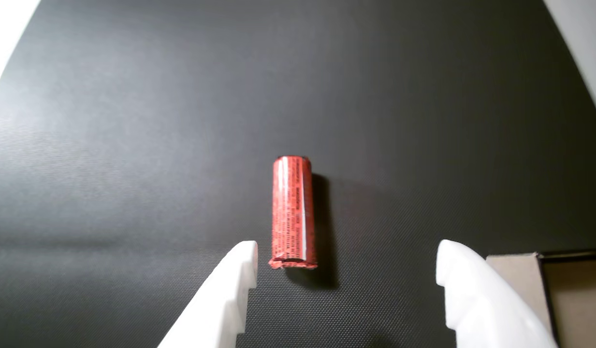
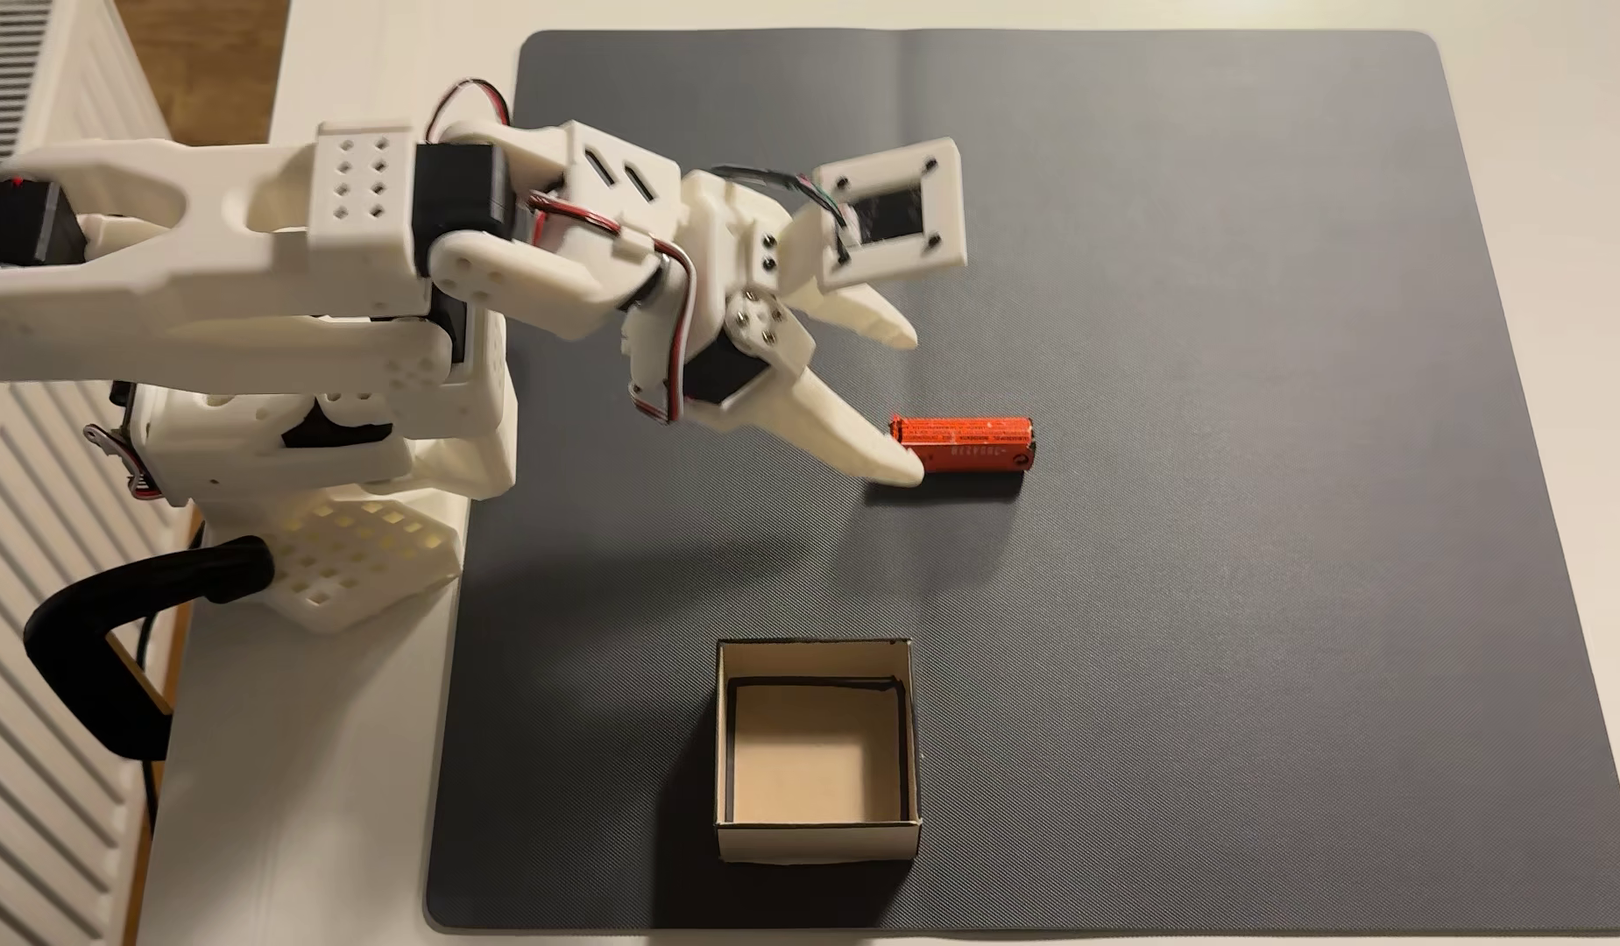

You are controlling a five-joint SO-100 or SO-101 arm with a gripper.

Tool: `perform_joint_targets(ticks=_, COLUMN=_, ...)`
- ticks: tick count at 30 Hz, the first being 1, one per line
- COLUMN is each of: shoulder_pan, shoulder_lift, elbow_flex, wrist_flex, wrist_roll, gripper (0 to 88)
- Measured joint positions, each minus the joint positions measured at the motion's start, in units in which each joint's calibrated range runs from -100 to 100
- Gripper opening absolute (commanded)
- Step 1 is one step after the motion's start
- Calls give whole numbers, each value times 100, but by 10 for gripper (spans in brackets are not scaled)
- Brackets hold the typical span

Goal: Pick the red object and place it in the box

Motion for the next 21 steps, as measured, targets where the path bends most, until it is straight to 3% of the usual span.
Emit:
perform_joint_targets(ticks=12, shoulder_pan=-104, shoulder_lift=3044, elbow_flex=-849, wrist_flex=-1800, wrist_roll=32, gripper=283)
perform_joint_targets(ticks=21, shoulder_pan=-97, shoulder_lift=4830, elbow_flex=-1907, wrist_flex=-2035, wrist_roll=32, gripper=280)
